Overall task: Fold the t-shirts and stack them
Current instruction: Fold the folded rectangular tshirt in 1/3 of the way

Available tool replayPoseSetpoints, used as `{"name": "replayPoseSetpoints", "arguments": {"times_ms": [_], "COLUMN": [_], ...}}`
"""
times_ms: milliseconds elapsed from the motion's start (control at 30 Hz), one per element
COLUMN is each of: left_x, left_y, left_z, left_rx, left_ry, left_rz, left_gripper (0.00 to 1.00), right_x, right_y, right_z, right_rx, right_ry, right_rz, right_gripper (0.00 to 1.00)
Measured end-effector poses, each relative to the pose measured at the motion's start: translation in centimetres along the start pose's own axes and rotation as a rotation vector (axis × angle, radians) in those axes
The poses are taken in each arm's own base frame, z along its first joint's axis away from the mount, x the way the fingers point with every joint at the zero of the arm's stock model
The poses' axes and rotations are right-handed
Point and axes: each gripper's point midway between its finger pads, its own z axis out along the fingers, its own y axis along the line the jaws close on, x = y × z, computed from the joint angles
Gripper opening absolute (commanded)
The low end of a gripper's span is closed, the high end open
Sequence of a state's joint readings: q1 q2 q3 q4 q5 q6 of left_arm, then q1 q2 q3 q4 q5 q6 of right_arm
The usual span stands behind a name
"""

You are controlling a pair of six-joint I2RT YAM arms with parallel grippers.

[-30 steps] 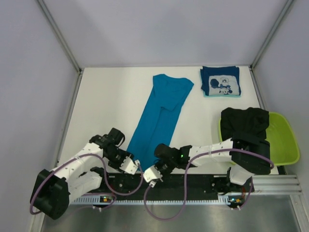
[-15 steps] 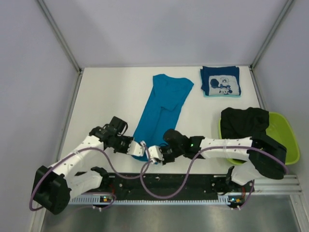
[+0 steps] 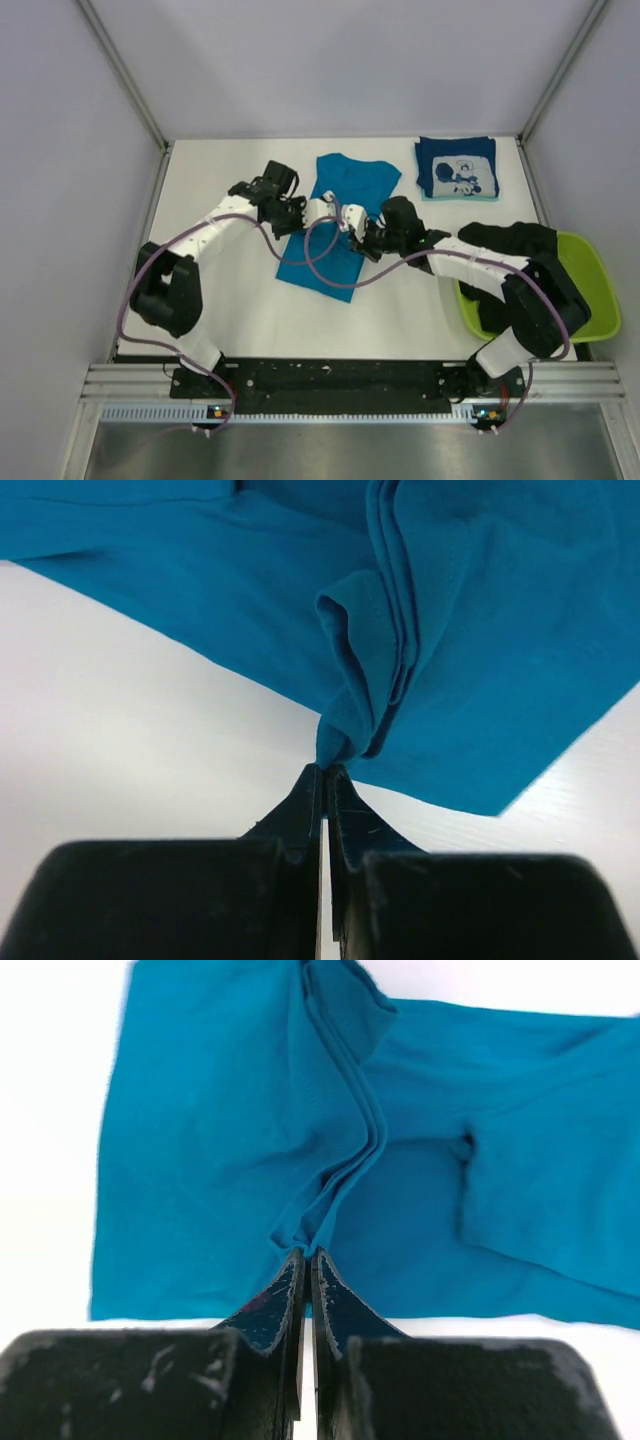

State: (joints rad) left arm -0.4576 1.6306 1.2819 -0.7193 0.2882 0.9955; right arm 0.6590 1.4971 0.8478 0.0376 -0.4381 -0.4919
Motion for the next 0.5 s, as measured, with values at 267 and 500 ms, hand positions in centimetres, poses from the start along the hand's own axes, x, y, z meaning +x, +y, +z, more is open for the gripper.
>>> {"name": "replayPoseSetpoints", "arguments": {"times_ms": [267,500], "left_x": [-0.5,0.2], "left_y": [5.8,7.1], "left_z": [3.4,6.2], "left_rx": [-0.041,-0.025], "left_ry": [0.047,0.086], "left_rz": [-0.040,-0.055], "left_gripper": [0.00,0.00], "right_x": [2.5,5.2], "right_y": [-6.1,-7.9], "right_z": [1.4,1.2], "right_rx": [0.101,0.133], "right_ry": [0.092,0.166], "right_rz": [0.028,0.074], "right_gripper": [0.00,0.00]}}
